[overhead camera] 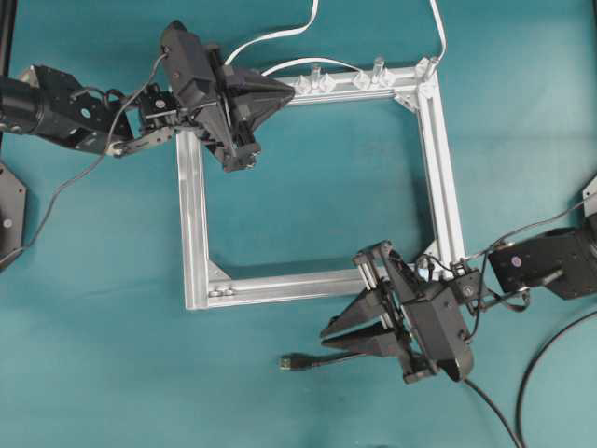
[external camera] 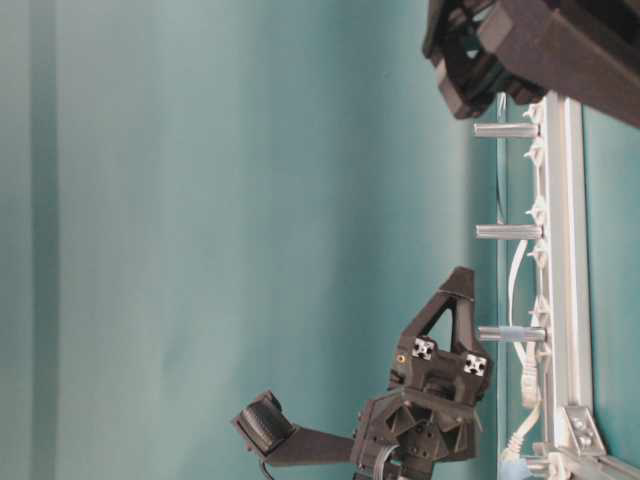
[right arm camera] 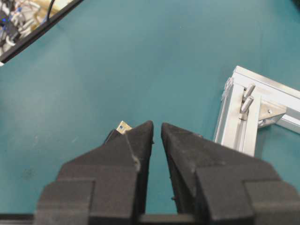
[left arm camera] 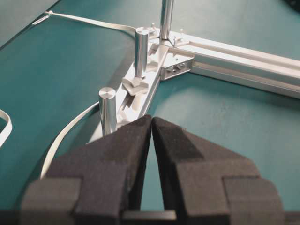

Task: Insert the wire through the string loop located on the right side.
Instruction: 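Lower the open right gripper over the black USB cable near its plug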

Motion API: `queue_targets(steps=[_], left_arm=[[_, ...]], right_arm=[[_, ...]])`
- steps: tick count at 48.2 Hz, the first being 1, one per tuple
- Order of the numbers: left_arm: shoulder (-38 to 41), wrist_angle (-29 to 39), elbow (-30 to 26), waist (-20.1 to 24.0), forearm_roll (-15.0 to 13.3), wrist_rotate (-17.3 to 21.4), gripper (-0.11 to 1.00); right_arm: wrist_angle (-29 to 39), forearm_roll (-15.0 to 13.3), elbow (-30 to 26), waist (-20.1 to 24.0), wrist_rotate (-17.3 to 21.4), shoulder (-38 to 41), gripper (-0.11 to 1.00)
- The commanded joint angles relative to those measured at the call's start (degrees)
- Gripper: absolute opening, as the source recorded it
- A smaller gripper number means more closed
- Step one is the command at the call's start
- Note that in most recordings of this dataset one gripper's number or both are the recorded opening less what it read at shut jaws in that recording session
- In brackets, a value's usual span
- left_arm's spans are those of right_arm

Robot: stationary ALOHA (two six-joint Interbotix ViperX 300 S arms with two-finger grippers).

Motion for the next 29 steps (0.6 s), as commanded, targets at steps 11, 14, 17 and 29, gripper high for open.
queue_targets(steps=[11, 14, 17, 29], left_arm=[[-1.49, 5.98, -2.99, 0.18, 2.37, -0.18, 0.00], [-2.02, 6.86, -3.34, 0.18, 2.37, -0.09, 0.00], [-2.64, 7.47, -3.34, 0.18, 2.37, -0.09, 0.00], [-5.80, 10.99, -2.81, -0.18, 2.37, -0.09, 0.32]], right_arm=[[0.18, 0.00, -0.79, 0.70, 1.58, -1.58, 0.00], [0.18, 0.00, -0.53, 0.97, 1.58, -1.85, 0.00], [0.18, 0.09, -0.44, 1.32, 1.58, -1.93, 0.00], [0.18, 0.26, 0.00, 1.58, 3.78, -1.93, 0.42]])
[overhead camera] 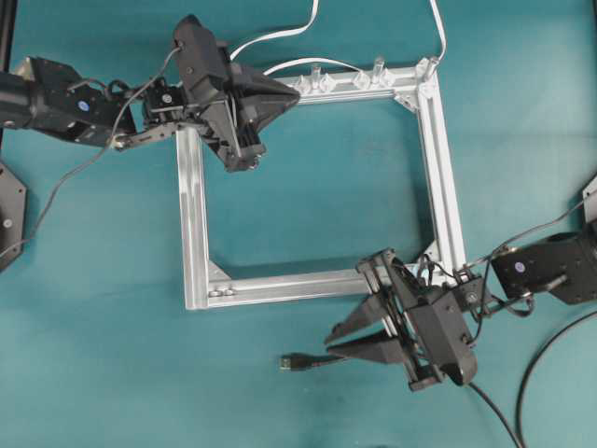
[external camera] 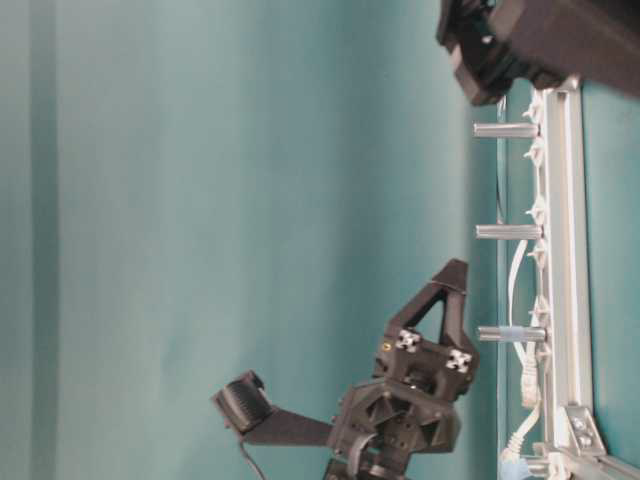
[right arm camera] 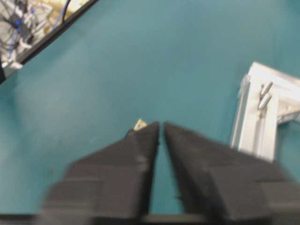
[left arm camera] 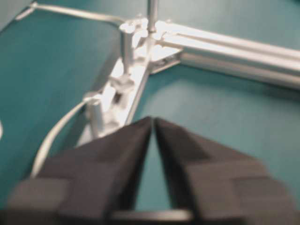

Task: Insert the wire through the string loop located on the right side.
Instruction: 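Lower the open right gripper over the black USB cable near its plug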

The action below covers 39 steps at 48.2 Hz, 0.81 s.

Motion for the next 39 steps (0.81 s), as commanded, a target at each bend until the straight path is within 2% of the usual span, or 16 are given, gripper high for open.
queue_targets(steps=[1, 8, 13, 22, 31, 35, 39], left_arm=[[-2.64, 1.23, -0.44, -0.35, 0.09, 0.00, 0.38], [-3.43, 2.90, -0.44, -1.05, 0.18, 0.00, 0.72], [-3.52, 3.16, -0.35, -1.23, 0.18, 0.00, 0.75], [-3.52, 3.43, 0.00, -1.23, 0.18, 0.00, 0.75], [-3.43, 3.43, 0.62, -1.23, 0.18, 0.00, 0.75], [-3.43, 3.34, 0.62, -1.23, 0.09, -0.09, 0.75], [-3.43, 3.34, 0.53, -1.23, 0.18, -0.09, 0.75]], right_arm=[[-0.26, 0.26, -0.35, 0.26, 0.70, -1.93, 0.48], [-0.26, 1.41, -0.26, 0.35, 1.49, -1.93, 0.87], [-0.44, 3.34, -0.18, 0.70, 1.49, -1.93, 0.87], [-2.46, 13.54, 0.53, 2.72, 0.70, -1.85, 0.86], [-2.81, 20.83, 1.85, 5.71, -1.14, -1.85, 0.86], [-2.90, 23.20, 2.11, 6.68, -1.67, -1.85, 0.86], [-2.90, 24.26, 2.11, 7.12, -2.02, -1.76, 0.86]])
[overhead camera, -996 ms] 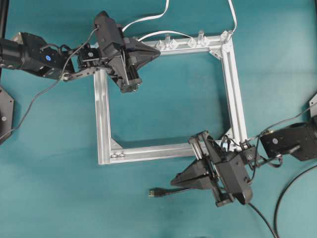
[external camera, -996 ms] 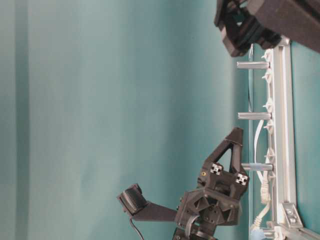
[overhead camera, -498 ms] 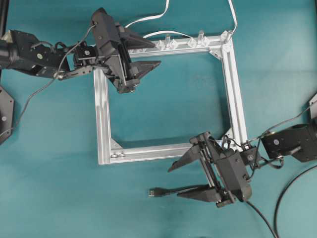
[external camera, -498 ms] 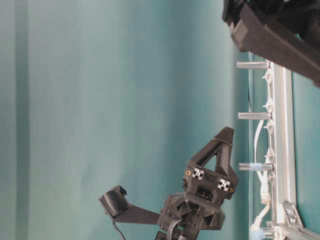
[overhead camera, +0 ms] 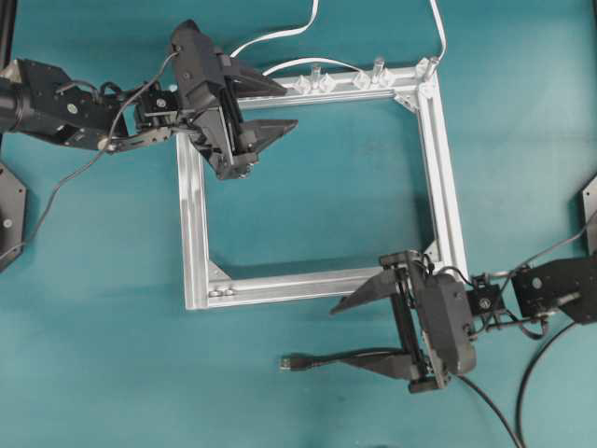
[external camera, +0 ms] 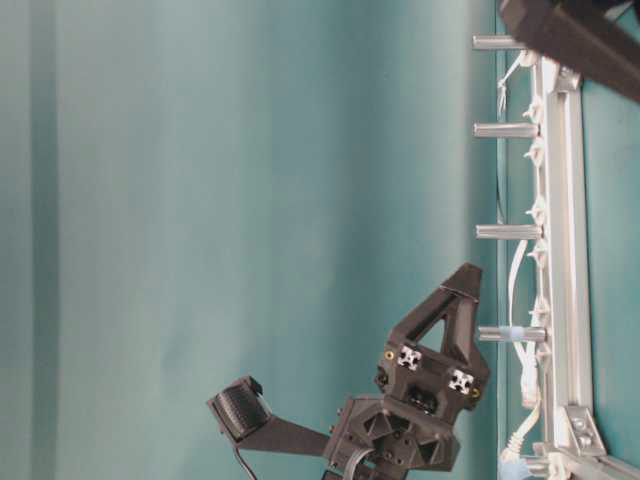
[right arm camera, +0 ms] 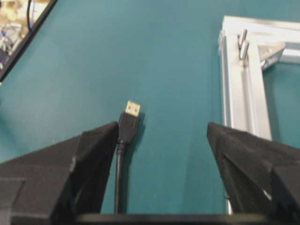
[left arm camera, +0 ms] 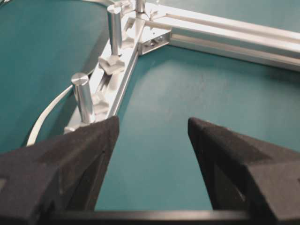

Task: Insert the wire through the string loop located on the right side.
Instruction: 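Lower the open right gripper over the black USB cable near its plug, then close the right gripper on the cable just behind the USB plug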

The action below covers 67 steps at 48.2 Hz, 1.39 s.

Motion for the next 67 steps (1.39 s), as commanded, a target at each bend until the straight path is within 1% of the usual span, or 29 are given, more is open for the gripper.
queue_targets(steps=[1, 8, 16, 25, 44, 52, 58, 67], left_arm=[[-1.49, -0.26, -0.62, -0.18, 0.18, -0.09, 0.75], [-1.49, -0.26, -0.70, -0.18, 0.09, -0.09, 0.75], [-1.41, -0.26, -0.62, -0.18, 0.09, -0.09, 0.75], [-1.41, -0.26, -0.62, -0.18, 0.18, -0.09, 0.75], [-1.14, -0.18, -0.53, -0.79, 0.18, -0.09, 0.75], [-1.05, -0.26, -0.35, -1.32, 0.09, -0.18, 0.75], [-0.97, -0.18, -0.35, -1.32, 0.09, -0.09, 0.75], [-1.05, -0.26, -0.35, -1.41, 0.18, -0.18, 0.75]], right_arm=[[-0.70, 1.05, -0.35, 0.44, -0.09, -1.85, 0.86], [-0.70, 1.14, -0.35, 0.53, -0.26, -1.76, 0.86], [-0.44, 1.41, -0.88, 1.76, -0.26, -0.44, 0.86], [-0.44, 1.67, -2.37, 3.16, -0.18, 3.08, 0.86], [1.32, 1.76, -5.54, 3.43, -0.09, 9.76, 0.84], [2.72, 1.85, -5.62, 3.43, -0.09, 10.55, 0.81], [3.34, 1.93, -5.62, 3.43, -0.09, 11.16, 0.80], [3.78, 2.99, -5.54, 3.43, -0.09, 11.34, 0.80]])
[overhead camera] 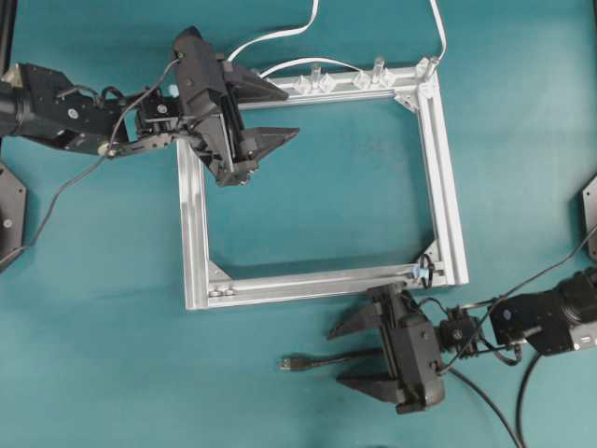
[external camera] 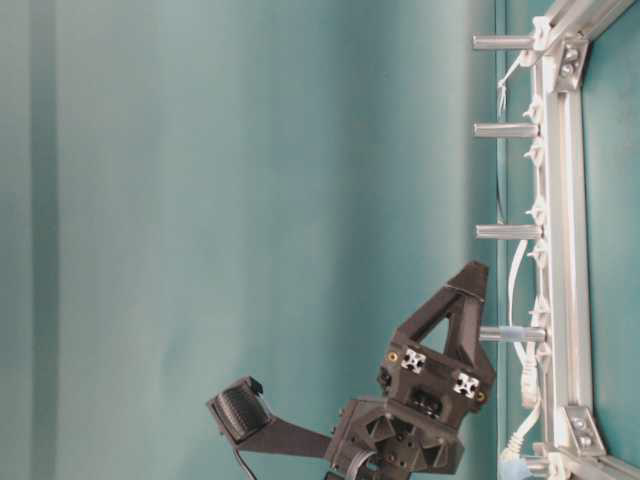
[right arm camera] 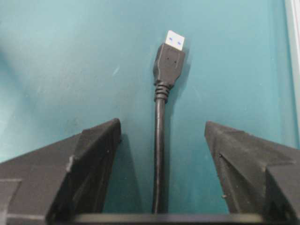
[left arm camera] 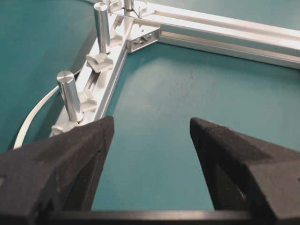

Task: Insert the wire through the string loop located on the right side.
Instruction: 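Close the right gripper on the cable just behind the USB plug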

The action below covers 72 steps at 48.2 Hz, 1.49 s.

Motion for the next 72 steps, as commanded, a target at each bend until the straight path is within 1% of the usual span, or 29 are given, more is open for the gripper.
queue_targets(steps=[1, 9, 12, 14, 17, 21, 23, 25, 27, 55, 58, 68, 72], left_arm=[[-1.05, -0.35, -0.44, -0.26, 0.18, -0.18, 0.75], [-1.05, -0.35, -0.44, -0.26, 0.18, -0.09, 0.75], [-1.05, -0.35, -0.44, -0.26, 0.18, -0.09, 0.75], [-1.05, -0.35, -0.44, -0.35, 0.18, -0.18, 0.75], [-1.05, -0.35, -0.44, -0.35, 0.18, -0.18, 0.75], [-1.05, -0.35, -0.44, -0.35, 0.18, -0.18, 0.74], [-1.05, -0.26, -0.44, -0.35, 0.18, -0.18, 0.74], [-1.05, -0.26, -0.44, -0.44, 0.09, -0.18, 0.75], [-1.05, -0.26, -0.44, -0.44, 0.09, -0.09, 0.75], [-1.05, -0.26, -0.53, -0.44, 0.18, -0.09, 0.74], [-1.05, -0.35, -0.53, -0.44, 0.09, -0.09, 0.74], [-1.05, -0.26, -0.44, -0.44, 0.18, -0.09, 0.74], [-1.05, -0.26, -0.44, -0.44, 0.18, -0.09, 0.74]], right_arm=[[0.18, 0.70, -0.35, -0.09, 0.26, -0.62, 0.80], [0.26, 1.67, -0.18, -0.09, 0.18, -0.62, 0.79], [0.79, 1.76, -0.18, -0.18, 0.09, -0.62, 0.75], [1.49, 1.76, -0.18, -0.18, 0.00, -0.62, 0.70], [2.99, 1.76, -0.26, -0.44, -0.09, -0.62, 0.55], [5.98, 1.67, -0.44, -0.70, -0.09, -0.70, 0.31], [7.12, 1.76, -0.53, -0.79, -0.09, -0.79, 0.21], [8.00, 1.76, -0.62, -0.79, -0.09, -0.97, 0.12], [8.53, 1.76, -0.62, -0.88, -0.09, -1.14, 0.07], [13.80, 1.49, -0.62, -1.32, -0.53, -4.48, 0.06], [14.50, 1.41, -0.70, -1.41, -1.32, -5.54, 0.06], [19.78, 1.49, -1.58, -2.29, -6.24, -10.46, 0.06], [21.71, 1.49, -1.93, -2.64, -7.65, -12.30, 0.06]])
